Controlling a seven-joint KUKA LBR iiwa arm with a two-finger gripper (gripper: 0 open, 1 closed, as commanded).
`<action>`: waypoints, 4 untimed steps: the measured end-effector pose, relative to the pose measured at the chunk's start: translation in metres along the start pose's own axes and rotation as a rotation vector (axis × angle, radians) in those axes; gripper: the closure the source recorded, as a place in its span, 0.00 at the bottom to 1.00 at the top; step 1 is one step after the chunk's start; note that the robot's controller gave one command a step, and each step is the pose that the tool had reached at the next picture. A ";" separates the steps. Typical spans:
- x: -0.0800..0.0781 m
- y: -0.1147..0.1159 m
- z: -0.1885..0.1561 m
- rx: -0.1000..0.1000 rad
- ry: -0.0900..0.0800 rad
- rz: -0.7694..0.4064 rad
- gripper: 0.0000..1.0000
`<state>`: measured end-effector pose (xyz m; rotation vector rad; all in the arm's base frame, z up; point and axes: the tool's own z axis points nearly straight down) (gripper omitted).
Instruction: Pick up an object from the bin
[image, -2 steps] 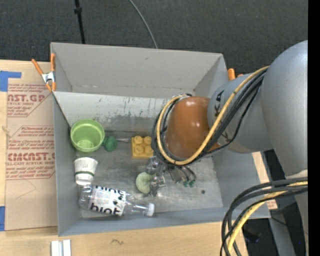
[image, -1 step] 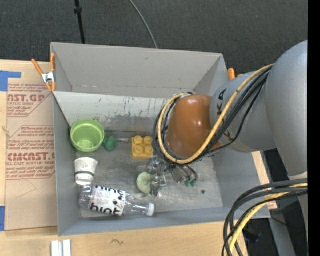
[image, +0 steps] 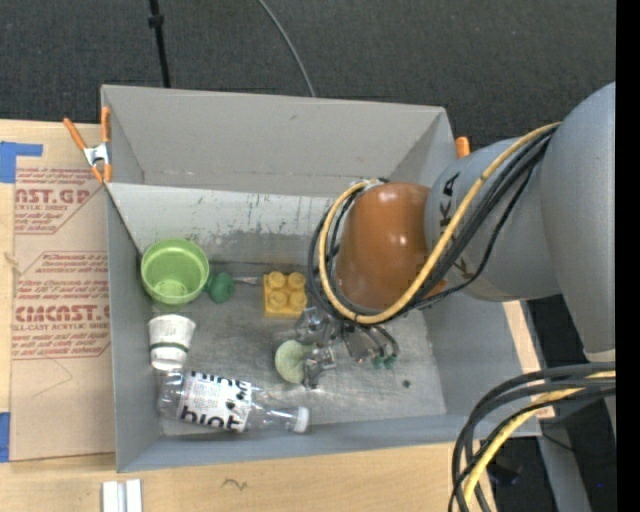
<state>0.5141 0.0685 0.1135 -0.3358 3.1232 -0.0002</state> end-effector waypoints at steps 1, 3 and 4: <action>-0.001 0.000 -0.007 0.000 -0.001 0.000 1.00; 0.001 0.000 -0.028 -0.001 0.005 0.000 1.00; 0.001 0.000 -0.046 0.000 0.003 0.000 1.00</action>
Offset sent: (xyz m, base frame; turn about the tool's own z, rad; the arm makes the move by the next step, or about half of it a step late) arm -0.0001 0.0000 0.0102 0.0000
